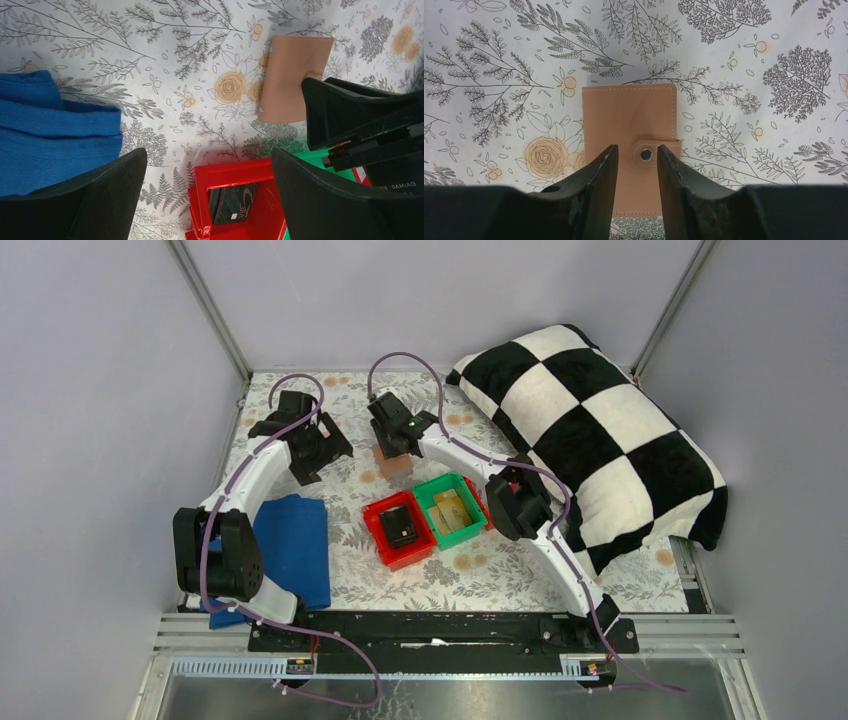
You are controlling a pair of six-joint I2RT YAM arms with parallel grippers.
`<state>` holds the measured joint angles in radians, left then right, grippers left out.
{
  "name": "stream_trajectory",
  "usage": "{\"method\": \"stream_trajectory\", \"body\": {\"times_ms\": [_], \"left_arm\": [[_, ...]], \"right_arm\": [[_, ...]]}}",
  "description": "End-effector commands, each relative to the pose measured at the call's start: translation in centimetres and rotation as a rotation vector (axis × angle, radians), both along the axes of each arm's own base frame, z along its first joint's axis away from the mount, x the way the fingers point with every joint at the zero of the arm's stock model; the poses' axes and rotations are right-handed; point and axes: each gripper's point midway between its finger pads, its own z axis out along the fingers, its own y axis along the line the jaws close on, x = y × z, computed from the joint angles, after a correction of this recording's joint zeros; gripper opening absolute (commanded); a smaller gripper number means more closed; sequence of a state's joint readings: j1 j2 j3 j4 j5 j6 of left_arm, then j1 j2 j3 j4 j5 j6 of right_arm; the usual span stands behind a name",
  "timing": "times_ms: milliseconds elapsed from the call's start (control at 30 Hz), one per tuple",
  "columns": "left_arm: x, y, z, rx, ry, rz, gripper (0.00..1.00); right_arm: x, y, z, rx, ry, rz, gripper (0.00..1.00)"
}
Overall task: Take the credit cards out of the card holder
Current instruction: Open the card holder at the center of the board.
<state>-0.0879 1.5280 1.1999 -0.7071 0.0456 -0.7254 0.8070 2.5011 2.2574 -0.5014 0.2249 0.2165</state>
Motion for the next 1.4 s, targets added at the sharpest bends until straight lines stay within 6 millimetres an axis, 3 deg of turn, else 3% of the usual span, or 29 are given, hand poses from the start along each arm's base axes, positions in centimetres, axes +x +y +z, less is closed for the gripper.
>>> {"method": "stream_trajectory", "body": {"times_ms": [0,200,367,467,533,567,600,800,1000,1133,1367], "left_arm": [[0.7,-0.9,0.5,-0.017,-0.048,-0.046,0.99],[0.4,-1.1,0.1,-0.023,-0.037,-0.055,0.99],[0.5,-1.2,-0.2,-0.028,-0.031,-0.059,0.99],[0.6,-1.4,-0.1,-0.038,-0.032,-0.063,0.99],[0.6,-1.6,-0.1,-0.041,-0.035,-0.069,0.99],[0.6,-1.7,-0.1,-0.040,-0.035,-0.073,0.99],[0.6,-1.7,-0.1,-0.039,-0.034,-0.076,0.99],[0.7,-3.1,-0.1,-0.066,-0.043,-0.117,0.99],[1.0,-6.6,-0.2,-0.082,-0.049,-0.208,0.99],[1.3,-7.9,-0.2,-0.092,-0.047,-0.241,0.99],[1.7,-8.1,-0.5,-0.081,-0.049,-0.273,0.99]], "right_arm": [[-0.2,-0.2,1.2,-0.012,-0.012,-0.006,0.44],[-0.2,-0.8,-1.7,-0.072,0.013,-0.023,0.44],[-0.7,-1.5,-2.7,-0.084,0.031,-0.034,0.41],[-0.6,-1.4,-2.7,-0.081,0.029,-0.035,0.28],[-0.7,-1.3,-2.5,-0.082,0.038,-0.034,0.09],[-0.8,-1.2,-2.2,-0.077,0.043,-0.032,0.01],[-0.9,-1.0,-1.8,-0.068,0.049,-0.028,0.00],[-1.6,-0.3,1.3,0.019,0.050,-0.022,0.00],[-2.2,0.2,3.9,0.151,0.080,-0.032,0.00],[-2.2,-0.8,5.8,0.300,0.118,-0.052,0.00],[-3.7,-0.3,11.7,0.533,0.076,0.048,0.00]]}}
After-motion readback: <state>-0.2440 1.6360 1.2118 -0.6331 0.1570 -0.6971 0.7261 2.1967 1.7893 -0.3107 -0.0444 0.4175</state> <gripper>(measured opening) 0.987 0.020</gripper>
